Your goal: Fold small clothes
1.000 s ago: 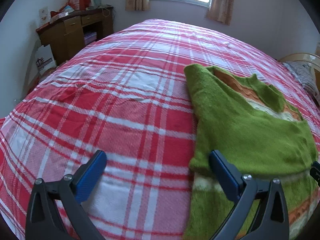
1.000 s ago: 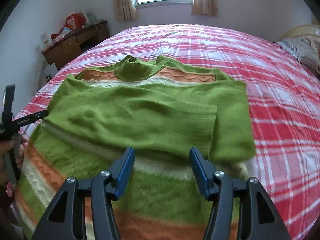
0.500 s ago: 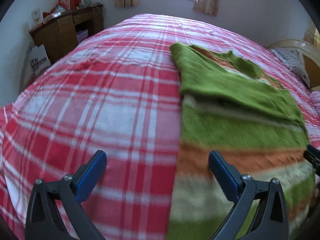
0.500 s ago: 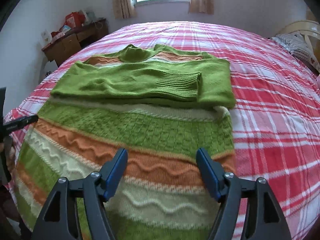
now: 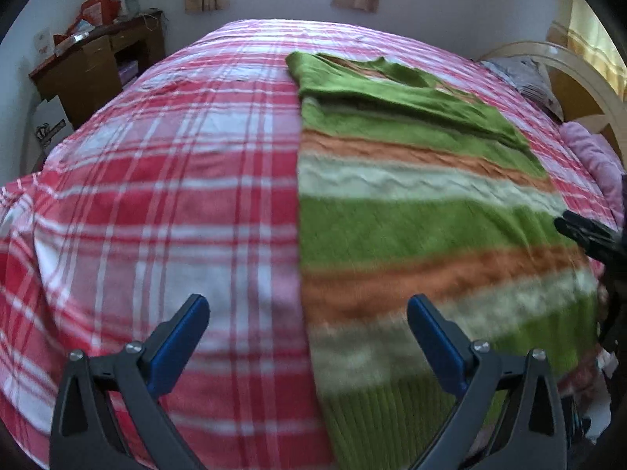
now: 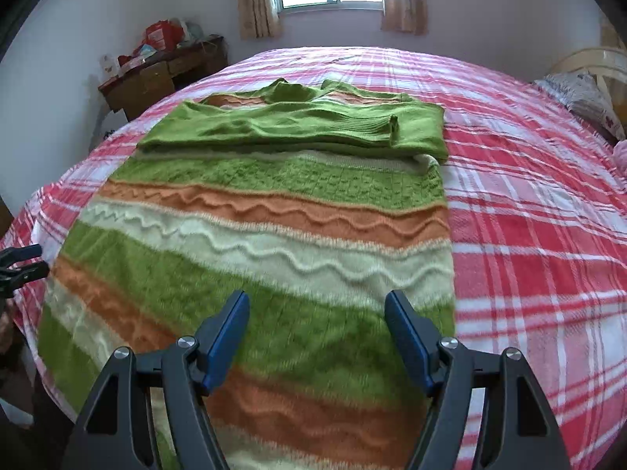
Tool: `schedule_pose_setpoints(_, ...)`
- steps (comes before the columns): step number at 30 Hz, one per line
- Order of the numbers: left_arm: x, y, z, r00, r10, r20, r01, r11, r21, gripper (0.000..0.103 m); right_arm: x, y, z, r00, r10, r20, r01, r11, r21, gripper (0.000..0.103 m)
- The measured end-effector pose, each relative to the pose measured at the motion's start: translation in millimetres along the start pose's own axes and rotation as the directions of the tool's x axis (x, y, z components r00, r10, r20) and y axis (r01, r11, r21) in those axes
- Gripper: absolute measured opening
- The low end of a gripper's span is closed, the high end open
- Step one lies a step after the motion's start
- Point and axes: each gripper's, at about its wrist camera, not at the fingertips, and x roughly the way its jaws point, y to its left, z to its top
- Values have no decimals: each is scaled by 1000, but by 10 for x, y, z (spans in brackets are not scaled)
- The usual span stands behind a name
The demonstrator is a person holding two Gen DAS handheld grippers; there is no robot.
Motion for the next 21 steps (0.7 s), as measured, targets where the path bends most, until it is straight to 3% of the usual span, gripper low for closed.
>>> schedule_pose_setpoints(5, -95, -72, -251, 996, -73, -43, 72, 997, -20, 92, -86, 76, -129, 1000, -10, 8, 10, 1000, -8, 73)
schedule_pose_setpoints(14, -4, -43, -513, 966, -230, -118, 210, 965, -159, 71, -218, 202, -356, 1000, -17, 19, 17, 999, -34, 79)
schedule_pose_setpoints(18, -1, -51, -534, 959, -260, -111, 237, 953, -189, 71, -256, 229, -435, 999, -20, 27, 21, 999, -42, 80)
schedule_pose_setpoints(21, -4, -51, -566, 964, -244, -104, 222, 957, -188, 55, -273, 235, -471, 999, -15, 33, 16, 999, -37, 80)
